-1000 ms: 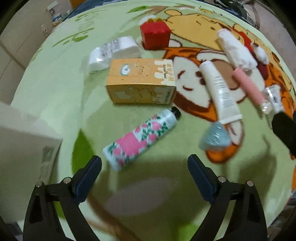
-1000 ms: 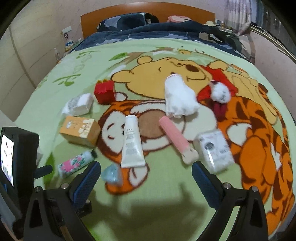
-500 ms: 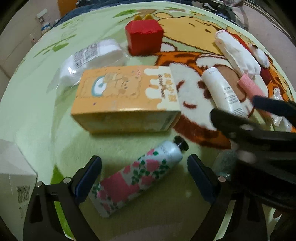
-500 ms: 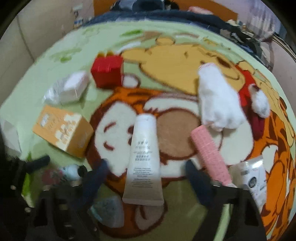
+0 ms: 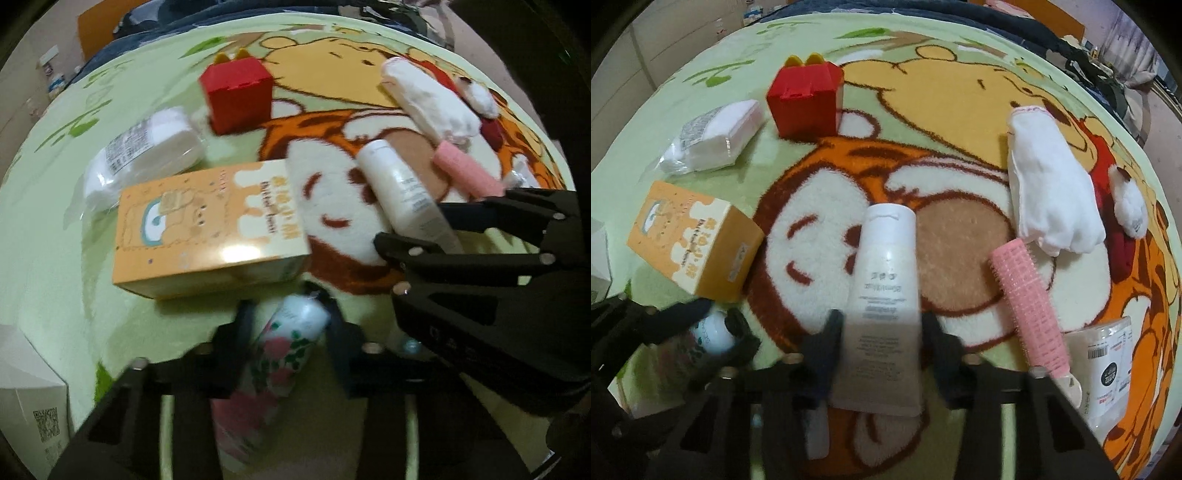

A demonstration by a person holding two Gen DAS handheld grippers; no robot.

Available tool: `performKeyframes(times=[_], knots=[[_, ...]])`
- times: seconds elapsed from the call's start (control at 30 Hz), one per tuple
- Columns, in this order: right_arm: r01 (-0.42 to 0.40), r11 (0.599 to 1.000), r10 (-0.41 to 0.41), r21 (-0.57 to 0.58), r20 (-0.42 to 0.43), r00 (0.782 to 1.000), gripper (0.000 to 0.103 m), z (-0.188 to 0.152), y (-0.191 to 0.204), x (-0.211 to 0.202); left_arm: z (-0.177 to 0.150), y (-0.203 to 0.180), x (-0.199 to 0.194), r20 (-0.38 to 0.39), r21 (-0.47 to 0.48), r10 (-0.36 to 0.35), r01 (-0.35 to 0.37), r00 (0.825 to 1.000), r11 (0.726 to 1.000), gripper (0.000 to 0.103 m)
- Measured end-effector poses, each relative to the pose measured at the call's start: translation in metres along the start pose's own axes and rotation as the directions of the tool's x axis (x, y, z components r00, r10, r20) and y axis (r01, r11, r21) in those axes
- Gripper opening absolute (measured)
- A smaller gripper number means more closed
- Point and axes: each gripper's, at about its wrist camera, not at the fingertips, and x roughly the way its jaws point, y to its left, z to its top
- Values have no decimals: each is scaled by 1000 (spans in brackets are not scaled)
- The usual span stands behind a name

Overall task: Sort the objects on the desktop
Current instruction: 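Grasp the pink-floral hand cream tube with the left gripper while the right grasps the white lotion tube, then carry both tubes over the white paper box with both grippers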

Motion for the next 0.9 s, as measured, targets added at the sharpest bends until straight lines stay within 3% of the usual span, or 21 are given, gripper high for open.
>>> performKeyframes(times=[0.37, 0.6, 0.9], knots=[[-44, 998, 42, 44, 39, 998, 38, -14, -17, -24, -15, 12, -25, -29, -78, -20, 18, 999, 997, 27], [-46, 997, 41, 61, 74, 996, 38, -27, -23, -46, 2, 7, -40, -20, -205, 66, -69, 998, 976, 26], [-60, 996, 54, 61, 96, 994, 38, -43, -17, -74, 5, 2, -45, -48, -270, 143, -151, 989, 951, 26]])
